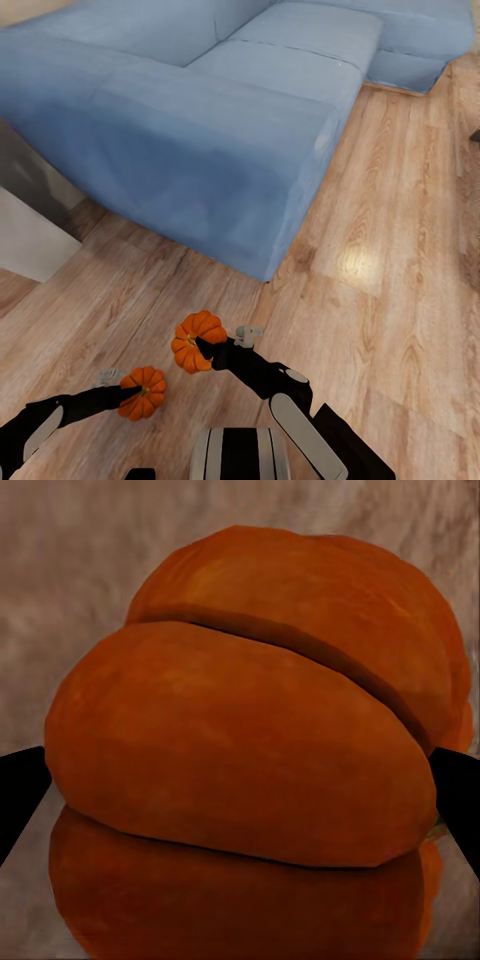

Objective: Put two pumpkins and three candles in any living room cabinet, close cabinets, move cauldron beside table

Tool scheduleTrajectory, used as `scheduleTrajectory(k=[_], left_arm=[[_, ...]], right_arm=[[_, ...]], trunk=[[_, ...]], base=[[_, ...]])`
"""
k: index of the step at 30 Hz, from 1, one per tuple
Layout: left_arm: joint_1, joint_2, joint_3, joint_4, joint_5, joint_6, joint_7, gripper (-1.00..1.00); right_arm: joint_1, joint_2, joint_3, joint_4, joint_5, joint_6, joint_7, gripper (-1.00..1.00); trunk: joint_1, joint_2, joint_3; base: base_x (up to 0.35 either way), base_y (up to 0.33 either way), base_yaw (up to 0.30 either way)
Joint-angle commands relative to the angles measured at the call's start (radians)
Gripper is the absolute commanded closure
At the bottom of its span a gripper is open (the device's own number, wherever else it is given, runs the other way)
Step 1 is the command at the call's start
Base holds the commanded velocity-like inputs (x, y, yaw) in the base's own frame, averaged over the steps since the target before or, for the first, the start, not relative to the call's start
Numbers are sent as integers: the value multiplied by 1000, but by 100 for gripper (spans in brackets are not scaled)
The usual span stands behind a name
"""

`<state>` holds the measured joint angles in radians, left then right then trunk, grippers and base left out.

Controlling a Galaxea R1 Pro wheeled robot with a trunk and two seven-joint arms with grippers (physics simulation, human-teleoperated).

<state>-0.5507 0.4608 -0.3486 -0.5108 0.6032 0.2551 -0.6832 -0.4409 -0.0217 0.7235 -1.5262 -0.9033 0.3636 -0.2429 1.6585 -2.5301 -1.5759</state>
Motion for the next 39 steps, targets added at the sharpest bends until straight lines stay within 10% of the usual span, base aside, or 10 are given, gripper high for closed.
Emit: scheduleTrajectory(k=[1, 6, 16, 39], left_arm=[[-1, 3, -4, -1, 8, 11, -11, 100], [-1, 19, 3, -7, 9, 68, -53, 100], [-6, 78, 9, -120, 20, 411, -60, 100], [-6, 87, 124, -137, 25, 509, -67, 100]], right_arm=[[-1, 0, 2, -1, -11, 1, -12, 100], [-1, 0, -2, 15, -16, 2, -13, 100], [-1, 7, -11, 115, -19, 30, -12, 100], [-1, 8, -13, 135, -19, 32, -12, 100]], trunk=[[-1, 0, 3], [-3, 1, 23], [-7, 3, 61], [-18, 9, 150]], base=[[0, 0, 0], [0, 0, 0], [0, 0, 0], [-113, 0, 0]])
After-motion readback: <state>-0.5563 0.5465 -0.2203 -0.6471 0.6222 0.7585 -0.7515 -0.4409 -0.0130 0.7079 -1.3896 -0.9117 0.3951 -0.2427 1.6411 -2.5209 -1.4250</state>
